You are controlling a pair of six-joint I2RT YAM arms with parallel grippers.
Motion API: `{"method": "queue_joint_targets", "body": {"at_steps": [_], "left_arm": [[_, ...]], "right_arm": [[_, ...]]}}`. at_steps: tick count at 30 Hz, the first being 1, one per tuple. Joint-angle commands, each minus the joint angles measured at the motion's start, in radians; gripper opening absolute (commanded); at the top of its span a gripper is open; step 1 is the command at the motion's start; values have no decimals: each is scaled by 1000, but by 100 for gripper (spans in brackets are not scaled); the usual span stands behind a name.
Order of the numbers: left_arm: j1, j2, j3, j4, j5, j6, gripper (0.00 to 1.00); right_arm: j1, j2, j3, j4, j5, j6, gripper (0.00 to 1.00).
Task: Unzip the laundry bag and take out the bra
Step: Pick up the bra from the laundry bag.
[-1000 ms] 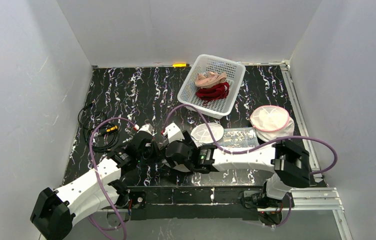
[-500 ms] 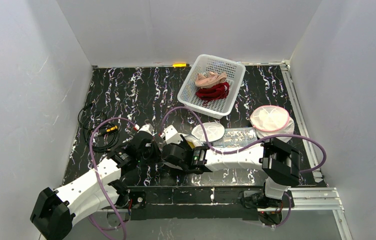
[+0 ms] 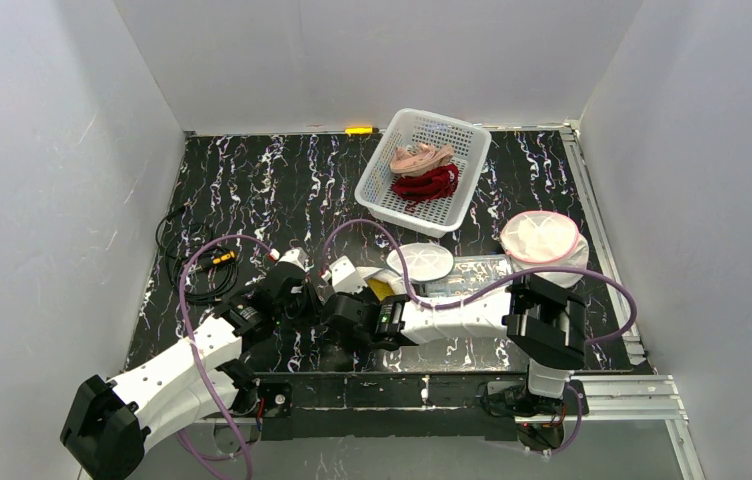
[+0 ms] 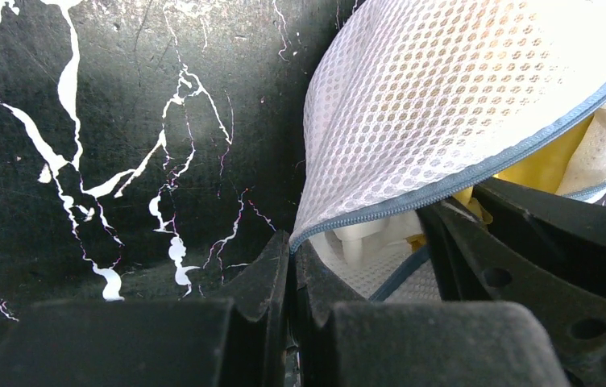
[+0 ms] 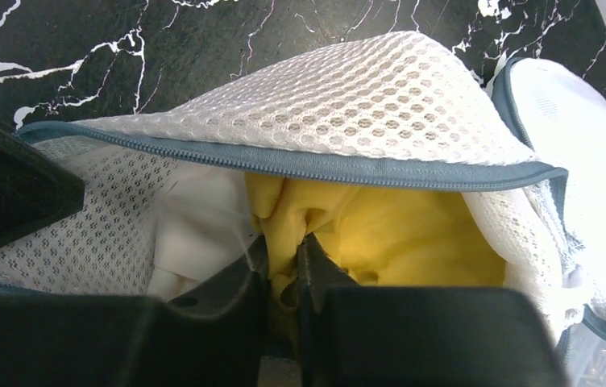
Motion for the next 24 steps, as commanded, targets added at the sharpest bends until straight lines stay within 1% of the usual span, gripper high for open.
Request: {"method": "queue_joint_targets", "body": {"at_steps": [1, 3, 8, 14, 20, 24], "left_arm": [[4, -18, 16, -35, -6, 17, 0], [4, -20, 15, -36, -9, 17, 0], [4, -11, 25, -37, -16, 18, 0], [5, 11, 47, -47, -27, 18, 0], [4, 22, 63, -45, -27, 13, 0], [4, 30, 68, -44, -24, 11, 0]], "right_arm": [[-5, -29, 4, -71, 46, 8, 14], [-5, -65, -4, -52, 28, -3, 2], [-6, -160, -22, -13, -31, -55, 1], [-6, -284, -62, 54, -176, -117, 1], [-23, -372, -79, 82, -310, -123, 1], [-63, -434, -113, 141, -415, -83, 1]]}}
